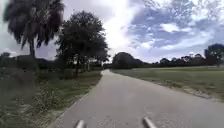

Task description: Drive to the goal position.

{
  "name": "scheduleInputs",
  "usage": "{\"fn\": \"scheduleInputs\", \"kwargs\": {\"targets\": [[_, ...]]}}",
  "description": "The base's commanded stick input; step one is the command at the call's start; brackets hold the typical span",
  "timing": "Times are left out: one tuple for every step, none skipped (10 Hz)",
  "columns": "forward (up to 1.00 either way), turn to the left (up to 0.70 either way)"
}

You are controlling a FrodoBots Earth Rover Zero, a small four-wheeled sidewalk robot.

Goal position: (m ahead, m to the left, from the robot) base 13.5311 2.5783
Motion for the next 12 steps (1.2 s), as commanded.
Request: {"fn": "scheduleInputs", "kwargs": {"targets": [[0.70,0.00],[0.70,0.00],[0.70,0.00],[0.70,0.00],[0.70,0.00],[0.70,0.00],[0.70,0.00],[0.70,0.00],[0.70,0.00],[0.70,0.00],[0.70,0.00],[0.70,0.00]]}}
